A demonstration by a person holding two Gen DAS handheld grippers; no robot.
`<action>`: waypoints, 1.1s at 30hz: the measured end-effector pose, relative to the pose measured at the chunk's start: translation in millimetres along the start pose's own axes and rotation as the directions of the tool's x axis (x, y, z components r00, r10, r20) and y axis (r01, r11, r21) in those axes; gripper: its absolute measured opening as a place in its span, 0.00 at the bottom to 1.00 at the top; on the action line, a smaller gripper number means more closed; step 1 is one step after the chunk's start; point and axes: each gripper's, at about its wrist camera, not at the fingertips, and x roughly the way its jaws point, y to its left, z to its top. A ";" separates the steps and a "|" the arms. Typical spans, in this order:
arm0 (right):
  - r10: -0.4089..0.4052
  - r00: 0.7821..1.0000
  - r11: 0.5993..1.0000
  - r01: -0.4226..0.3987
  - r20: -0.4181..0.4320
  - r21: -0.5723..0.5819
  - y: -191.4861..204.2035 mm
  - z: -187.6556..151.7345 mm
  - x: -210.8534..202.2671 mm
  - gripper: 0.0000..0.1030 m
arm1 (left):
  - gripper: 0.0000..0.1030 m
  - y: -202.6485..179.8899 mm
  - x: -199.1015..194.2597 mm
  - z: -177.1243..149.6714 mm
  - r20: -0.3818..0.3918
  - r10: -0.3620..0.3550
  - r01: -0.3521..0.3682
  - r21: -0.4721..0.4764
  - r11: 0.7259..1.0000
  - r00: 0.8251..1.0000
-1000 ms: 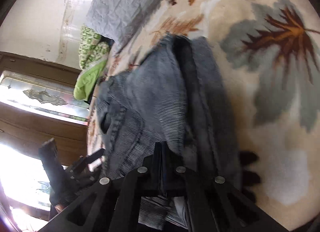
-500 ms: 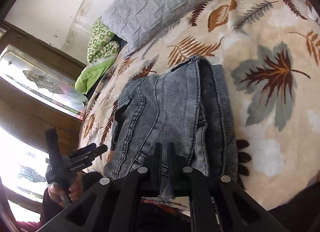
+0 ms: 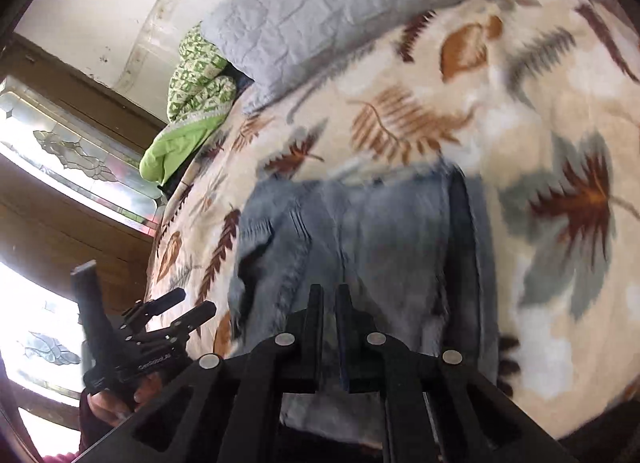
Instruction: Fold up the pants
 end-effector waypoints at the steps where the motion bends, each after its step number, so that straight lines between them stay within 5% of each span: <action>1: -0.012 1.000 1.000 0.012 0.008 -0.009 4.1 6.0 5.1 0.08 | 0.79 -6.3 1.9 6.3 0.004 0.003 -0.003 0.015 1.000 1.000; 7: -0.042 0.998 0.995 0.038 0.036 0.092 -22.6 25.0 40.5 0.06 | 0.82 -55.5 57.0 26.8 -0.036 0.054 -0.049 0.122 0.991 0.998; 10: 0.039 0.999 0.984 -0.040 0.005 0.171 -47.6 26.5 63.0 0.04 | 0.99 -58.8 75.6 21.1 -0.029 0.135 -0.131 0.115 0.985 0.990; 13: 0.109 0.994 0.971 -0.110 0.018 0.214 -59.1 24.4 60.4 0.04 | 1.00 -55.4 68.5 19.1 -0.011 0.137 -0.135 0.103 0.985 0.991; 25: 0.102 0.995 0.994 -0.101 -0.003 0.043 -12.5 -29.6 14.8 0.08 | 0.99 -45.4 26.3 -4.3 0.034 0.118 -0.120 0.067 0.990 0.992; 33: 0.054 0.997 0.999 -0.054 -0.061 -0.002 -8.4 -72.0 24.8 0.14 | 1.00 -43.8 19.1 -30.3 0.038 0.110 -0.112 0.064 0.992 0.993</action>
